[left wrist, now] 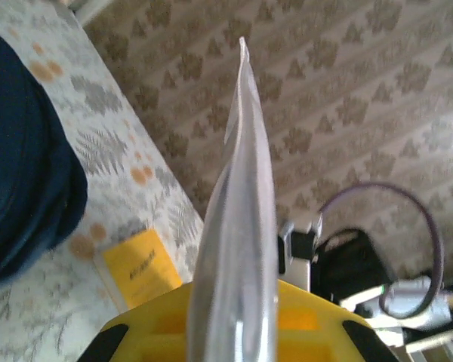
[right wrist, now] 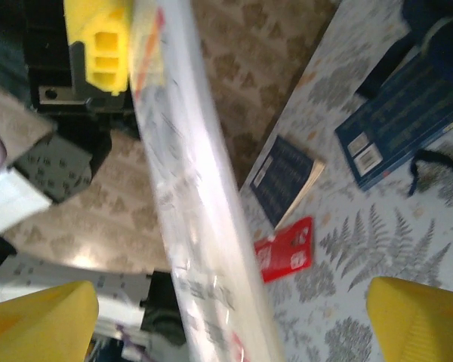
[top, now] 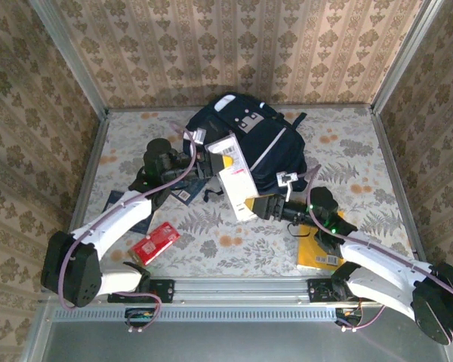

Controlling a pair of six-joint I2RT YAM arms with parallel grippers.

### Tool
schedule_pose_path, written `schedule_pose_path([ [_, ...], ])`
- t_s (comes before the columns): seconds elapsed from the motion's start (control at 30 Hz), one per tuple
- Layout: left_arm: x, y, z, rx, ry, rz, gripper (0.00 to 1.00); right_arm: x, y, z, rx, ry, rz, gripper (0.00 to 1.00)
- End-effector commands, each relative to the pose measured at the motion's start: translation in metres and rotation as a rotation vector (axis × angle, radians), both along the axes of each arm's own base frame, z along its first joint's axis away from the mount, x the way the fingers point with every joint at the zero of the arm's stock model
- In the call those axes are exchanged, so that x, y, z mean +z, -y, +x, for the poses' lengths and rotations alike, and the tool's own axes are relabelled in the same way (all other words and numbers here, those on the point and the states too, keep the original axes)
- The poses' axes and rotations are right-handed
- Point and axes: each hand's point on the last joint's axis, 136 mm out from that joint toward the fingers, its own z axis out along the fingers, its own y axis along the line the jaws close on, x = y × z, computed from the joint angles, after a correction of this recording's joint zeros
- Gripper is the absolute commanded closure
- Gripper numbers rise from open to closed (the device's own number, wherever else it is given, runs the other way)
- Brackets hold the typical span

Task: Pack the student bag

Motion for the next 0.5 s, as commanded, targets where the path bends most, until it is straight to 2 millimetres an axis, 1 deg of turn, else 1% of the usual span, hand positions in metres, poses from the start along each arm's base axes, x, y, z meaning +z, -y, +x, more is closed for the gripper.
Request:
schedule_pose_path([
  [0.0, 0.046, 0.005, 0.016, 0.088, 0.049, -0.185, 1.0, 0.046, 0.021, 0.019, -0.193, 0.085, 0.212, 0.04],
  [0.1, 0.055, 0.011, 0.021, 0.084, 0.032, -0.256, 1.0, 0.057, 0.031, 0.02, -0.294, 0.154, 0.304, 0.0],
  [0.23, 0.056, 0.017, 0.025, 0.065, 0.005, -0.3, 1.0, 0.062, 0.028, 0.026, -0.307, 0.144, 0.305, 0.02],
  [0.33, 0.053, 0.024, 0.023, 0.046, -0.007, -0.315, 1.0, 0.071, 0.027, 0.031, -0.316, 0.143, 0.346, 0.08],
  [0.43, 0.044, 0.027, 0.024, 0.054, -0.022, -0.301, 1.0, 0.081, 0.023, 0.036, -0.311, 0.13, 0.387, 0.19],
  [0.47, 0.043, 0.026, 0.024, 0.06, -0.024, -0.299, 1.0, 0.085, 0.023, 0.037, -0.311, 0.13, 0.402, 0.24],
])
